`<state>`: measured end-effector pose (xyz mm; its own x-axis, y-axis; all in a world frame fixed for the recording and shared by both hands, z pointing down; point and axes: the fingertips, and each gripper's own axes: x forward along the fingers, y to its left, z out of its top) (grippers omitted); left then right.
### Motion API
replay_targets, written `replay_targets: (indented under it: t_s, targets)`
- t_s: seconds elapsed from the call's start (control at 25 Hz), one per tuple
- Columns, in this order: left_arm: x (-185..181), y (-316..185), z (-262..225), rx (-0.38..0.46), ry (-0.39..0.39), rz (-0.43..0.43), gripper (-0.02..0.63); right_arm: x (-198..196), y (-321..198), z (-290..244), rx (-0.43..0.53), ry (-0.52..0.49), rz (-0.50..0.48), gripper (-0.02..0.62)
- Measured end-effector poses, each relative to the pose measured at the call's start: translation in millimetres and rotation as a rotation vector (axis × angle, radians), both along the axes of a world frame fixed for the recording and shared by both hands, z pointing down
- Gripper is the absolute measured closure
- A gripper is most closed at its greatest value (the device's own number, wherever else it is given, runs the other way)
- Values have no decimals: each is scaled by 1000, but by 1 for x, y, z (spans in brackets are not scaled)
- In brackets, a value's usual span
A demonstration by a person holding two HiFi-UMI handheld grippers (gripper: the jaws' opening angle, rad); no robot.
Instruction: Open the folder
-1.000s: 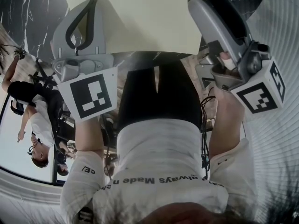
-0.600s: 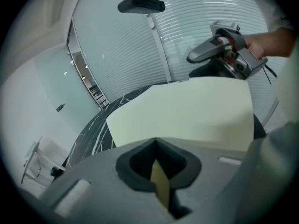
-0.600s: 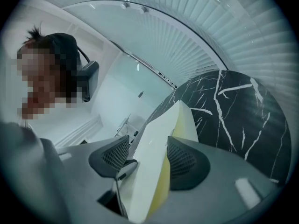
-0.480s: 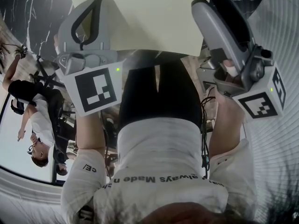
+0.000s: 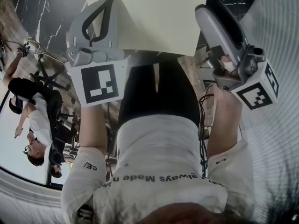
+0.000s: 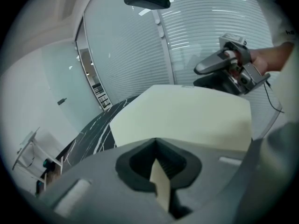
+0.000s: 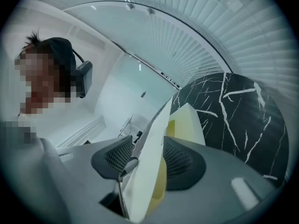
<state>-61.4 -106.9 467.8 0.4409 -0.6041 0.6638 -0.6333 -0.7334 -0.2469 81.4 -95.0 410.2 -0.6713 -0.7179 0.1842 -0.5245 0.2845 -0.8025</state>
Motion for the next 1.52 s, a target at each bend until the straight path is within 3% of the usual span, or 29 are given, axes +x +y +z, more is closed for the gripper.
replay_targets:
  t_s: [0.36,0.56,0.76,1.0,1.08,1.52]
  targets:
    - [16,13,-32,0,7,33,604,-8,6,-23,-2,-87,-12,403]
    - [20,21,-31,-16,16,31,604,8,8,15,-89,56,42,340]
    - [14,26,-23,-43,-8,22,604,8,15,33,-139,38,12,334]
    - [14,30,-18,-58,-23,25,604,-5,23,20,-122,-50,-29,513]
    - [13,31,-21,-60,-20,26,604,-7,23,16,-113,-53,-34,546]
    - [16,44,-72,-34,34,25,603,-25,27,-22,-83,-72,-80,557]
